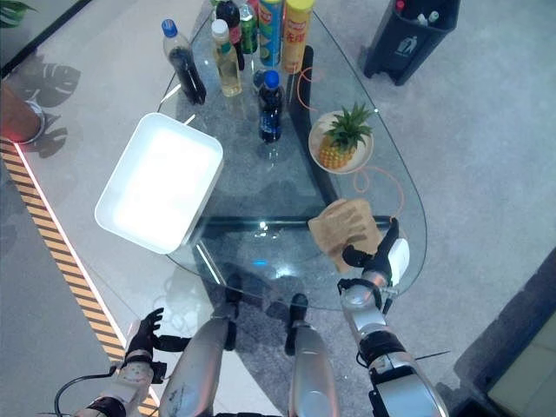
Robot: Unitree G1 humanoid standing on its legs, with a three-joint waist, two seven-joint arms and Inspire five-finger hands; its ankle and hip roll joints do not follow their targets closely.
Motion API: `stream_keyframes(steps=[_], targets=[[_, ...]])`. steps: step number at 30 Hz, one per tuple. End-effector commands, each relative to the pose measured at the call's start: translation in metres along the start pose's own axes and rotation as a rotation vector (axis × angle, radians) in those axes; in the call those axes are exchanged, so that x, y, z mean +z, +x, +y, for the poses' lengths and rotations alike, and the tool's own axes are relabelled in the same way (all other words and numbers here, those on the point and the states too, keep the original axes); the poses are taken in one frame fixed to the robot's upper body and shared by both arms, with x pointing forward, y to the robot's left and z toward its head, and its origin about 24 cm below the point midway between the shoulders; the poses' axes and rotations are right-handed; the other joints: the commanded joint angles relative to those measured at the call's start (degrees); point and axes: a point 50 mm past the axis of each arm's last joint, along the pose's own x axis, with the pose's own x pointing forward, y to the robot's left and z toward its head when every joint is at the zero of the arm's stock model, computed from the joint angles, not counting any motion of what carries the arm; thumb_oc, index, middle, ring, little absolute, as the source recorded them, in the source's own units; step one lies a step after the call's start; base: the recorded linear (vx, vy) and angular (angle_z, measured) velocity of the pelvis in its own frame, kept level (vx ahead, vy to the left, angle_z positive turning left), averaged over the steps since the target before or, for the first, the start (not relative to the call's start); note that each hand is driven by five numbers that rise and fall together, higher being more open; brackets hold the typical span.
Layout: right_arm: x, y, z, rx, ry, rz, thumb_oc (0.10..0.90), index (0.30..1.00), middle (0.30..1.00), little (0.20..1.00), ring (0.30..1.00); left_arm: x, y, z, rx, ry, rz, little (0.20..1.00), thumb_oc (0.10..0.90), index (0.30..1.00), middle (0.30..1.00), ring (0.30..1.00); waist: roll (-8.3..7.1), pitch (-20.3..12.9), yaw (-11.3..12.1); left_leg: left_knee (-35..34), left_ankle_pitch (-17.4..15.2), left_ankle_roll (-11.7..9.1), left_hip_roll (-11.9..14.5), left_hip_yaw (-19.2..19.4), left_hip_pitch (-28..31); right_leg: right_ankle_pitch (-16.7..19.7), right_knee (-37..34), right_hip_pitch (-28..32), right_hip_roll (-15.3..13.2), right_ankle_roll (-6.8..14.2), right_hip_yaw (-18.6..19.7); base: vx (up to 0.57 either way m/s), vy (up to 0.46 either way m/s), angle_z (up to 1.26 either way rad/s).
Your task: Wipe the table with a cloth and put it in the basket.
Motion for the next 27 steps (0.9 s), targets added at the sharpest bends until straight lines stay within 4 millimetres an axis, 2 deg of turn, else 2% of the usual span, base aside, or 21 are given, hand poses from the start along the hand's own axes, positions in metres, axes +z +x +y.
stream_keyframes(steps=[1,2,6,12,21,27], targets=[[0.043,0.032,-0.047,-0.187,0.022,-0.208,0.8,0.9,0.9,0.9,0.9,0.002,-0.005,-0.011,0.012,-0.05,-0.028,0.9,0.8,0.9,0.9,0.9,0.75,-0.3,-0.1,9.3,-5.8,1.5,-1.7,-0.1,-3.2,5.9,-1.9,-1.9,0.2,-1.8,-2.6,-0.03,0.059,-0.04],[0.056,0.035,-0.049,-0.195,0.022,-0.259,0.8,0.9,0.9,0.9,0.9,0.007,-0.004,-0.012,0.014,-0.064,-0.04,0.9,0.8,0.9,0.9,0.9,0.9,-0.3,0.0,9.8,-5.8,1.5,-1.8,0.0,-4.6,5.8,-1.1,-3.5,0.2,-1.8,-2.4,-0.03,0.054,-0.07],[0.083,0.04,-0.057,-0.22,0.037,-0.351,0.8,0.9,0.9,0.9,0.9,0.013,-0.004,-0.013,0.013,-0.076,-0.059,0.9,0.8,0.9,0.9,0.9,1.16,-0.3,0.2,10.9,-6.0,1.7,-2.0,0.2,-7.5,5.6,0.5,-6.7,0.2,-1.7,-2.3,-0.01,0.028,-0.06],[0.107,0.046,-0.063,-0.215,0.061,-0.404,0.8,0.9,0.9,0.9,0.9,0.017,-0.003,-0.013,0.004,-0.081,-0.07,0.9,0.8,0.9,0.9,0.9,1.56,-0.3,0.0,12.1,-6.4,1.9,-2.1,0.5,-10.8,5.6,1.9,-10.6,0.6,-1.8,-1.9,0.01,0.03,-0.03],[0.112,0.045,-0.055,-0.089,0.085,-0.391,0.8,0.9,0.9,0.9,0.9,0.027,-0.003,-0.014,0.023,-0.139,-0.098,0.9,0.8,0.9,0.9,0.9,2.08,-0.3,-0.1,13.8,-6.7,2.2,-2.5,0.3,-15.0,5.9,3.0,-15.2,0.9,-2.1,-1.4,0.02,0.019,0.01],[0.11,0.025,-0.035,0.016,0.084,-0.424,0.8,0.9,0.9,0.9,0.9,0.025,-0.004,-0.014,0.022,-0.161,-0.093,0.9,0.8,0.9,0.9,0.9,1.88,-0.3,-0.6,13.5,-6.5,2.3,-2.8,0.2,-15.4,5.9,3.0,-15.8,1.3,-2.3,-0.9,0.02,0.017,0.0]])
